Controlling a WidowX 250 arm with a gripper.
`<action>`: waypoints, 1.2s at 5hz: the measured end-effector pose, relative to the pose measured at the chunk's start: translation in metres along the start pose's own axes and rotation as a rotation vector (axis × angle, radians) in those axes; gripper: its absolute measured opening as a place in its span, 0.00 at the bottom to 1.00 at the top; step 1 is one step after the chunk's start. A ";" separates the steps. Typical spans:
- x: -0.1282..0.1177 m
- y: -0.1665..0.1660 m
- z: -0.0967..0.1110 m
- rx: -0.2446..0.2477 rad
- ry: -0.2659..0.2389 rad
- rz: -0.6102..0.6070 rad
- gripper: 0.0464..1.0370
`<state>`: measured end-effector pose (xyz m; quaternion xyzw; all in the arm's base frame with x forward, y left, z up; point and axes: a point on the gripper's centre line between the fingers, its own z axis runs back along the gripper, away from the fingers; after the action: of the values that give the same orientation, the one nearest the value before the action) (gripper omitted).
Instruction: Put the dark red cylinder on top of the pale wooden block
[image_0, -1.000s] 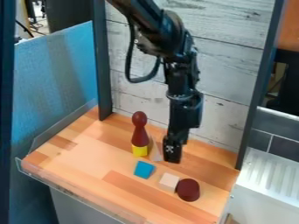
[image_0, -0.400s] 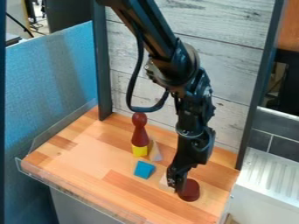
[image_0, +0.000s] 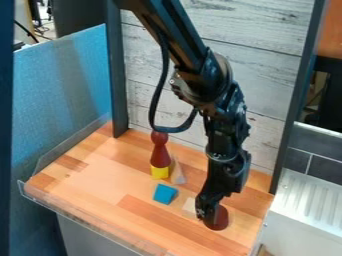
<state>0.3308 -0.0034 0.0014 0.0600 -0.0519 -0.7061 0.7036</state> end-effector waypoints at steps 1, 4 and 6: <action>0.002 0.000 -0.014 -0.011 -0.012 -0.006 0.96; 0.004 0.003 -0.037 0.034 -0.020 -0.012 0.96; 0.002 0.012 -0.048 0.021 -0.011 0.010 0.96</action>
<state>0.3501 -0.0049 -0.0443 0.0633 -0.0635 -0.7023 0.7062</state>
